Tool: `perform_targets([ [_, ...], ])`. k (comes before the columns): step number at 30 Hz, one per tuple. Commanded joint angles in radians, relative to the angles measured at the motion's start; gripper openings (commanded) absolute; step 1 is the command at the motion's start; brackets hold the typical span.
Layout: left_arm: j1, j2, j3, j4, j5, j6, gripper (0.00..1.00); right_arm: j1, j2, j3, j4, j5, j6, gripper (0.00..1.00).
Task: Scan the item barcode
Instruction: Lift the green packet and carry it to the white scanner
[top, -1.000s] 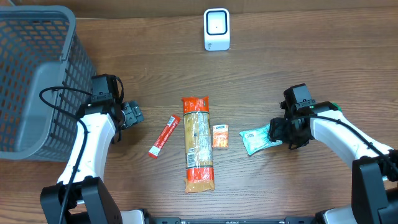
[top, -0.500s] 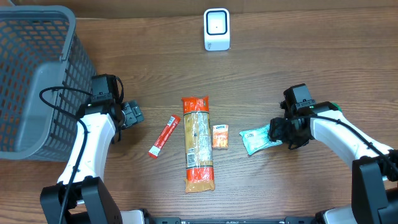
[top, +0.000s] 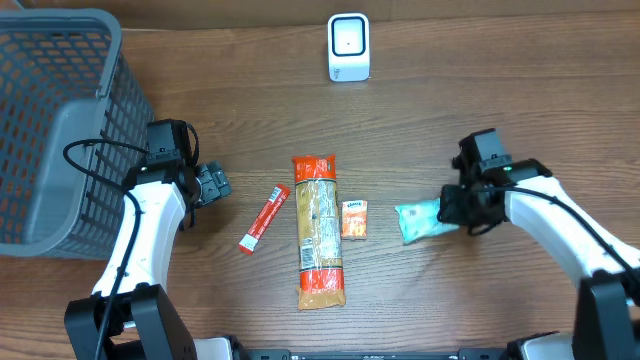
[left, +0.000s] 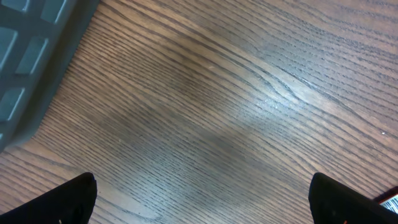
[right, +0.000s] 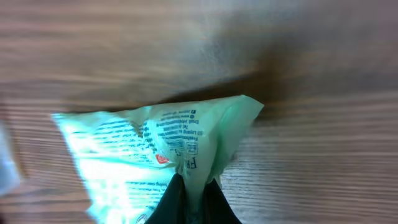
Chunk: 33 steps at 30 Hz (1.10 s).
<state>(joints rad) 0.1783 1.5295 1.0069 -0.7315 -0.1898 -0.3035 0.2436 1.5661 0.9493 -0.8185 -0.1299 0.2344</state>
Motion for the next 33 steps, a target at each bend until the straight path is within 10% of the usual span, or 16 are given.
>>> perform_targets([
  [1,-0.003,-0.004,0.019,0.003,0.007,0.009,1.00,0.001,-0.112,0.112,0.002,-0.013,-0.026,0.04],
  [23,-0.003,-0.004,0.019,0.003,0.007,0.009,1.00,0.026,-0.174,0.463,-0.168,-0.098,-0.094,0.03],
  [33,-0.003,-0.004,0.019,0.003,0.007,0.009,1.00,0.102,0.126,1.065,-0.412,0.154,-0.110,0.04],
])
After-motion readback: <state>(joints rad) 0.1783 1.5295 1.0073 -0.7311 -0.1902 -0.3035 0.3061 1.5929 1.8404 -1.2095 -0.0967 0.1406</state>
